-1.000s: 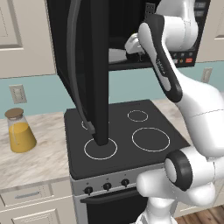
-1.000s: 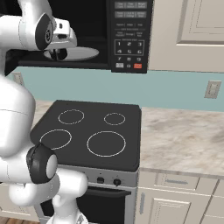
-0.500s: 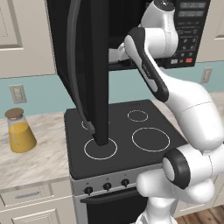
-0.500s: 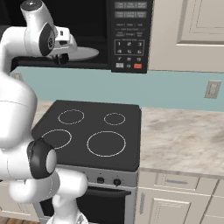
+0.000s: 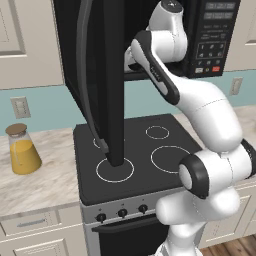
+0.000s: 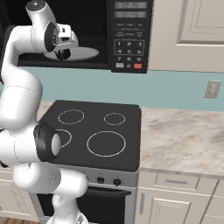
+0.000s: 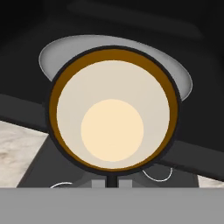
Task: Pick the mug from the counter and place it inside the microwave. Then close the microwave.
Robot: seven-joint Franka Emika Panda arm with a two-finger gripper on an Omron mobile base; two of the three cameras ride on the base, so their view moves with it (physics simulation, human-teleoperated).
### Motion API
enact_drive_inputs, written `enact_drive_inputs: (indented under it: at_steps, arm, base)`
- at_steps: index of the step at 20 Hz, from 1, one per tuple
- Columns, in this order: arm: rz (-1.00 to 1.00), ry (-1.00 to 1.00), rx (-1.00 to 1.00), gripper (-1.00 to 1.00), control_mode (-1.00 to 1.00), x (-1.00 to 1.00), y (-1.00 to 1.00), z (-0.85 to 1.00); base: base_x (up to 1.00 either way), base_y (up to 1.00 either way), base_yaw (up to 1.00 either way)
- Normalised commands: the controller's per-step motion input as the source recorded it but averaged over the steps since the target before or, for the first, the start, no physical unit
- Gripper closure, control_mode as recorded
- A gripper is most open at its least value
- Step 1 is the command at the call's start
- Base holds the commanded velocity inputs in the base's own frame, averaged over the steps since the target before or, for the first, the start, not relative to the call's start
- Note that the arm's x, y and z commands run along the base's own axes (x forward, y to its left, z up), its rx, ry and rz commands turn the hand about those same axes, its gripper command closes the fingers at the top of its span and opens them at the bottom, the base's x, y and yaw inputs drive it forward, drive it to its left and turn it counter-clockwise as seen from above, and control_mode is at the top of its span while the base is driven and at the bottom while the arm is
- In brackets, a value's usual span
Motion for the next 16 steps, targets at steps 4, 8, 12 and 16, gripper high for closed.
enact_drive_inputs:
  at_steps: [4, 8, 12, 16]
  arm:
    - [0.00, 0.00, 0.00, 1.00, -1.00, 0.35, 0.11, 0.02]
    - [0.00, 0.01, 0.00, 1.00, -1.00, 0.29, 0.07, 0.02]
    - [0.00, 0.00, 0.00, 1.00, -1.00, 0.16, 0.04, 0.00]
    - [0.00, 0.00, 0.00, 1.00, -1.00, 0.00, 0.01, -0.14]
  base:
    - [0.00, 0.00, 0.00]
    - [0.00, 0.00, 0.00]
    - [0.00, 0.00, 0.00]
    - [0.00, 0.00, 0.00]
